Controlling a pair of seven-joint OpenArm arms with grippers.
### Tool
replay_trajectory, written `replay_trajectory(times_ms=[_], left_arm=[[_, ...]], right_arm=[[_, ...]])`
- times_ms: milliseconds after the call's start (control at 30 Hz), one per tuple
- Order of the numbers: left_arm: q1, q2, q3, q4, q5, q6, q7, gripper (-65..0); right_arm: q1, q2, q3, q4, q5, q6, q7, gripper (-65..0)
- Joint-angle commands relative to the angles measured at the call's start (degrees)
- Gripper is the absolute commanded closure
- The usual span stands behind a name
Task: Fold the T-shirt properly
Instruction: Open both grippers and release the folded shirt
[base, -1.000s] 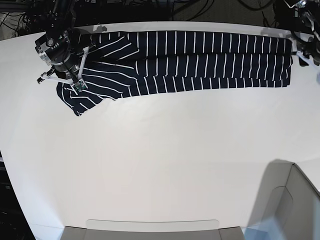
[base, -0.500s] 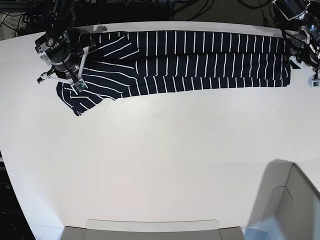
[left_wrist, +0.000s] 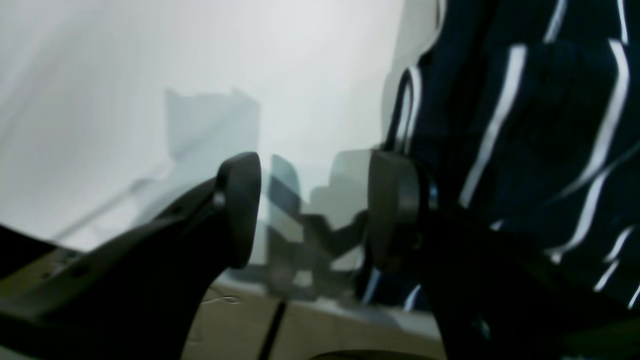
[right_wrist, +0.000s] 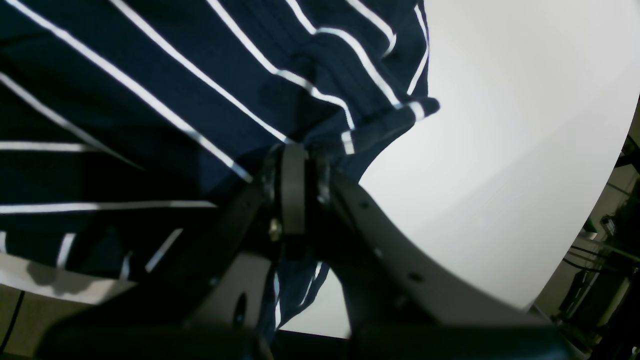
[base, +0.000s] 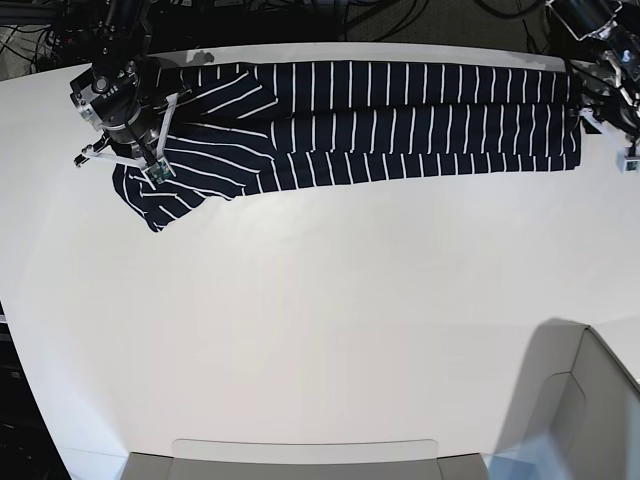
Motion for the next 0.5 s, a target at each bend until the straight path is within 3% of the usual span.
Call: replay_trajectory(times_ms=[0,133,233,467], left_arm=[[-0.6,-2.1,-0.5,2.1,0.0,0.2,1.3,-34.5],[-2.2,-1.8,-1.9,8.7,-0.2,0.2,6.0,-34.5],[-2.5,-1.1,-1.7,12.7,-0.5,0.2,6.0,-34.5],[-2.1,4.1,-1.0,12.6,-0.5,0.2,6.0,-34.5]], right_arm=[[0.4,0.2,0.0,0.9,-0.2,0.6,0.4,0.0],[0.4,0.2,0.0,0.9,-0.2,0.6,0.4,0.0],[0.4,0.2,0.0,0.9,-0.2,0.6,0.4,0.0],[-0.1,0.2,-2.6,0.9,-0.2,0.6,0.3,0.0]])
